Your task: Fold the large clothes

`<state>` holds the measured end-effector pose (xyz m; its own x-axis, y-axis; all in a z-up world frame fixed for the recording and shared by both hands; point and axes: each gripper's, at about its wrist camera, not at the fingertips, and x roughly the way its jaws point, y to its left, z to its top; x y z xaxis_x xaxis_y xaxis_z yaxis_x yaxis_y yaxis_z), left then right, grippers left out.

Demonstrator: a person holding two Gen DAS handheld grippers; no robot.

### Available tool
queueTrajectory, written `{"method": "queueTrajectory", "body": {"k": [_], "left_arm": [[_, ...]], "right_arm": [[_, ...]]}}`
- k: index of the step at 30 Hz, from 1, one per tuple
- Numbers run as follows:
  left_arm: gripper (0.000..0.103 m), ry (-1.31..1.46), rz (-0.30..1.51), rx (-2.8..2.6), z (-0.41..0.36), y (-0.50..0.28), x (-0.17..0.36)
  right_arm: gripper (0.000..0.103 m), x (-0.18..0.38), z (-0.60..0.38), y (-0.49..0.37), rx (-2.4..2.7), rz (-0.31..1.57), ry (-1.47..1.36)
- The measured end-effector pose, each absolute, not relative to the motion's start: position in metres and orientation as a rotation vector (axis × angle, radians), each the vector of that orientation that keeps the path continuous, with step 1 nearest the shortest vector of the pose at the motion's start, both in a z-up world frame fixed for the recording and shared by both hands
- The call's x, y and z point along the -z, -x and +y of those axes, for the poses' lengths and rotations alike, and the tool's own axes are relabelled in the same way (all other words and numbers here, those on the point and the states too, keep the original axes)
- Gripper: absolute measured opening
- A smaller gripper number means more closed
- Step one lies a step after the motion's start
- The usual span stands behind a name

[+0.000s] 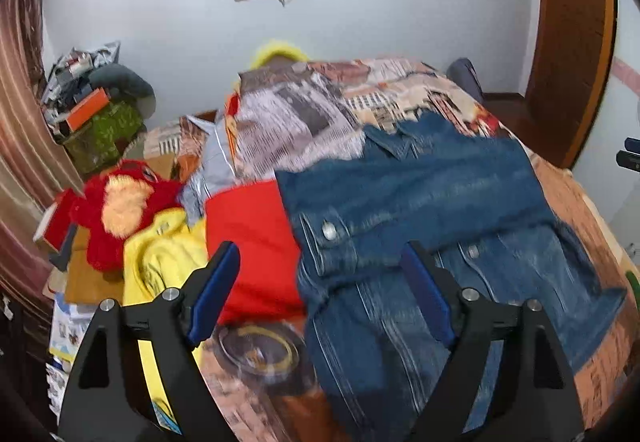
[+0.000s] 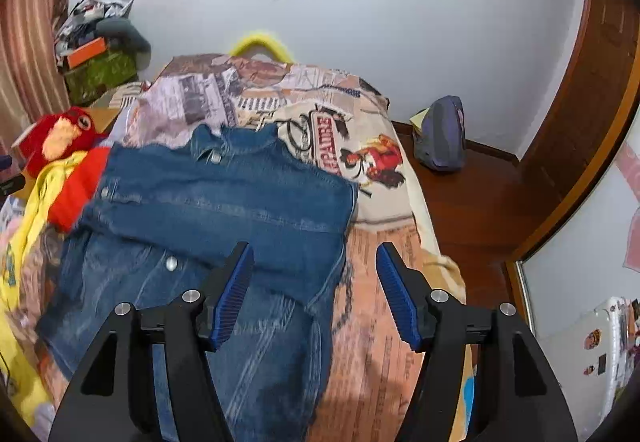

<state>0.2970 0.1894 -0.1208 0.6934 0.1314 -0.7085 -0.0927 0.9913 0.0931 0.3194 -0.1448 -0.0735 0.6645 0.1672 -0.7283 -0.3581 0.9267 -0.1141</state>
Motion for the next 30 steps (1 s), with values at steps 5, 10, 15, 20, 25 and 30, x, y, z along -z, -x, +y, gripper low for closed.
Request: {"method": "queueTrajectory", "body": {"k": [5,10,15,20,25,30], "left_arm": [[0.083,-0.048,0.876,-0.107,0.186,-0.273,0.158],[0.082,-0.011,0.968,-0.065,0.186,-0.258,0.199],[0.082,0.088,1.042,-0.048,0.194,-0.247,0.231],[0.082,0.285,1.146,-0.02,0.213,-0.242,0.265],[0.082,0.436,1.215,0.01,0.221,-0.24,0.291],[0.081,0.492,1.244,0.043,0.211,-0.244,0.308]], "right_arm": [[0.06,0.1,-0.153,-0.302,-0.308,0.869,0.227],[0.06,0.135,-0.164,-0.297,-0.289,0.987,0.216],[0.06,0.174,-0.178,-0.296,-0.276,1.142,0.191],[0.06,0.205,-0.185,-0.282,-0.3,1.236,0.155],[0.06,0.223,-0.191,-0.275,-0.314,1.283,0.095],[0.06,0.231,-0.203,-0.281,-0.322,1.291,-0.06]]}}
